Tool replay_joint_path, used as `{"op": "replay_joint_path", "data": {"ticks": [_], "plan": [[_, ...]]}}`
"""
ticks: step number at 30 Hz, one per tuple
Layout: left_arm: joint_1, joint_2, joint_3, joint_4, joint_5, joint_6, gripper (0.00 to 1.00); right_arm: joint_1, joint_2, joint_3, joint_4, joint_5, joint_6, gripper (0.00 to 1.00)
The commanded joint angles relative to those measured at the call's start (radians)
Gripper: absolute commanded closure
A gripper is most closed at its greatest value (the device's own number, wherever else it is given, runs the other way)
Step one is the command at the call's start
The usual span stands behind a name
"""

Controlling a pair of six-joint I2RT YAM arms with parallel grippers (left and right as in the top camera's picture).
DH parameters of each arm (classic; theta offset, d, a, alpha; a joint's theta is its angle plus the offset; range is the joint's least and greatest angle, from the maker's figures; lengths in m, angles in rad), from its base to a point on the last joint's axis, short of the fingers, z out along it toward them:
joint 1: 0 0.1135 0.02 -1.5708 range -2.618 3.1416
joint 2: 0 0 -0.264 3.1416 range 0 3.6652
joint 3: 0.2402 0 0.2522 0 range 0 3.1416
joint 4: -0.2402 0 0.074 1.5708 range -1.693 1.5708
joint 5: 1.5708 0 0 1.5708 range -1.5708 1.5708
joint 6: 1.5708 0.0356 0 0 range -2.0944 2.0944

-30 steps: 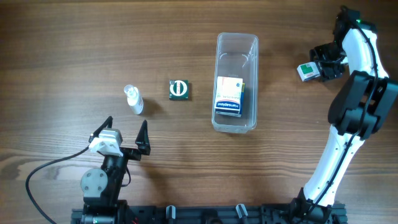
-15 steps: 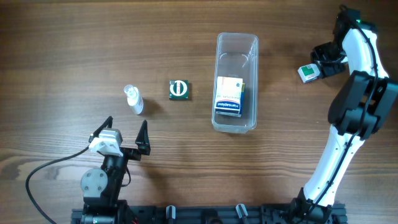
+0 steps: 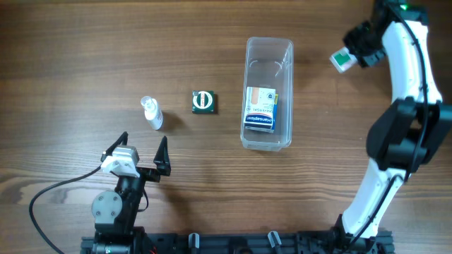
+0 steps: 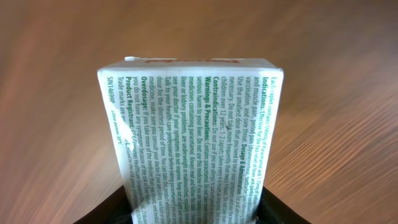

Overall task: Pack container
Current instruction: 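Lower the white-green box into the container and release it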

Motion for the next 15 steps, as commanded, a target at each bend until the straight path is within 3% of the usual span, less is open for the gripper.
{"op": "replay_joint_path", "data": {"ticks": [1, 8, 15], "plan": [[0.01, -0.002, -0.003, -0.005, 0.008, 0.019, 0.0, 0.135, -0.129, 0.019, -0.001, 0.014, -0.08, 0.49], [0.01, -0.002, -0.003, -0.005, 0.008, 0.019, 0.0, 0.312, -0.175, 0.018, -0.005, 0.054, -0.117, 0.49], [0.01, -0.002, -0.003, -0.005, 0.008, 0.019, 0.0, 0.4, -0.162, -0.004, 0.001, 0.1, -0.178, 0.49]]}}
